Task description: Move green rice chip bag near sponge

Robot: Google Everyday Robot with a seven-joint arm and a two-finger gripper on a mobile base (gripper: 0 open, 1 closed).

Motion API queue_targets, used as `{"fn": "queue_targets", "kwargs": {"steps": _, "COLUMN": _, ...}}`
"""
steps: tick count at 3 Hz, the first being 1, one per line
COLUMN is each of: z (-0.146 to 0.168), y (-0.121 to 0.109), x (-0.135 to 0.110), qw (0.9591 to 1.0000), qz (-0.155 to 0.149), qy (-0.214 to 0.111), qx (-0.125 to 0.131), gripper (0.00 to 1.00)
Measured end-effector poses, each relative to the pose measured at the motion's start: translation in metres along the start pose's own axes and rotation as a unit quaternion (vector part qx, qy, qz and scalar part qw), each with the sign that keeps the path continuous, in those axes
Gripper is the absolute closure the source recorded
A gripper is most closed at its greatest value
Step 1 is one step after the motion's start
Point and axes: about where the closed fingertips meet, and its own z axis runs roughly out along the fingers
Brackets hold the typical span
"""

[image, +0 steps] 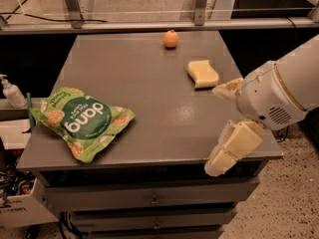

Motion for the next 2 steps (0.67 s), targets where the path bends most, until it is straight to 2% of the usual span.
{"fn": "queue_targets", "kwargs": {"steps": 1, "z": 0.002, "y": -0.002, "x": 0.002, "qw": 0.9999, "qz": 0.005, "qy": -0.01, "qx": 0.005, "gripper": 0.0}}
{"fn": "queue_targets", "kwargs": {"steps": 2, "z": 0.024, "y": -0.008, "x": -0.011, "qw": 0.9985, "qz": 0.009, "qy": -0.054, "qx": 0.01, "gripper": 0.0}}
